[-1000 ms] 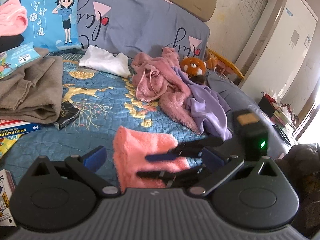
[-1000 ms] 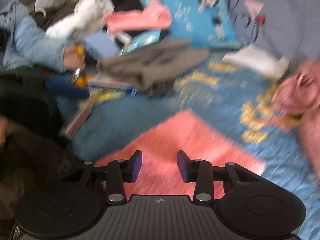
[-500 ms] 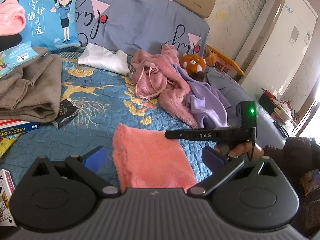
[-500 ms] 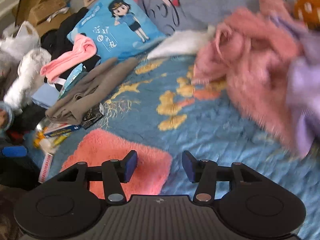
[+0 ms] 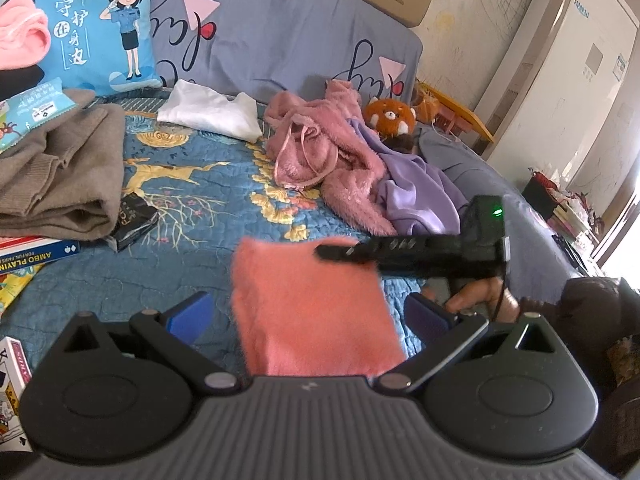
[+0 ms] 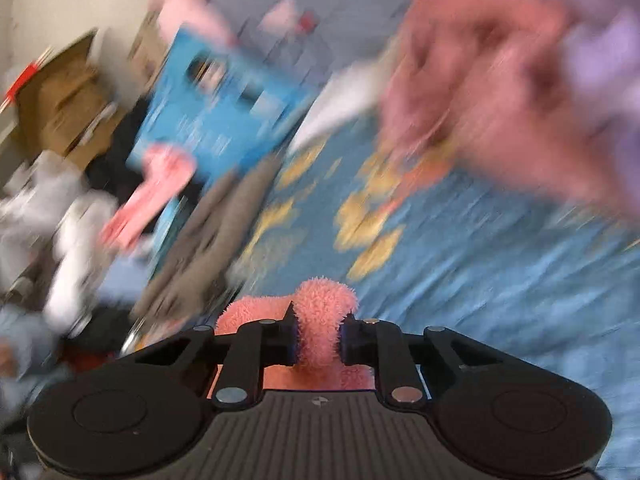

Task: Fold towel

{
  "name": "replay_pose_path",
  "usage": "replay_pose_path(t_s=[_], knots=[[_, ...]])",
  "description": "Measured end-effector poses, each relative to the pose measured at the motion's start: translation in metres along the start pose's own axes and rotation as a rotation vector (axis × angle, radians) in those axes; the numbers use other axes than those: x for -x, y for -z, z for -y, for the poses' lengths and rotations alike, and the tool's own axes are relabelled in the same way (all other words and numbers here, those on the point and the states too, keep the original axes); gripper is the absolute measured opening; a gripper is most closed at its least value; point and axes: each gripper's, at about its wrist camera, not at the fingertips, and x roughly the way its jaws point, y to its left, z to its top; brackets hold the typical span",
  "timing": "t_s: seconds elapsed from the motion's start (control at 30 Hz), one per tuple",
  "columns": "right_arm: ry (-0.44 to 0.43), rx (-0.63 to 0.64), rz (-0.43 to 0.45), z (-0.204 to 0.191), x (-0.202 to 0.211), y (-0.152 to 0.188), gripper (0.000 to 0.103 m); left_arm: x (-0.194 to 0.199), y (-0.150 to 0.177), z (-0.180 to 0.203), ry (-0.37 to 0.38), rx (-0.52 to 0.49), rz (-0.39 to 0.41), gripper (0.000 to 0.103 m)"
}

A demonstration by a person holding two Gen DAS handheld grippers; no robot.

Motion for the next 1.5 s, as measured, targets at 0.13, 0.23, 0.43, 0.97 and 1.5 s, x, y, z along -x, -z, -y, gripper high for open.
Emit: replay_pose_path(t_s=[0.13,0.23,0.43,0.97,1.5], knots=[[0.206,-0.248,0.105,0.042,0.017,-0.018,0.020,0.000,0.000,0.001,0.003,-0.002,0.004,0.103],[0.288,-0.292,0.068,0.061,0.019,-0.014,0.034,0.001,0.000,0.001,0.003,-0.006,0.004,0.103],[0.375,-0.113,0.218,0.036,0.057,-0.004,0.039,0.002,0.000,0.002,0.003,-0.007,0.007,0.103],[0.171,0.679,-0.016,-0.066,0.022,0.056,0.023,0.000,0.000,0.003,-0.005,-0.016,-0.006,0.103],[0.323,0.772,-0.098,-0.056,-0.068,0.002,0.040,-0.001,0.000,0.002,-0.002,-0.014,-0.014,0.103]])
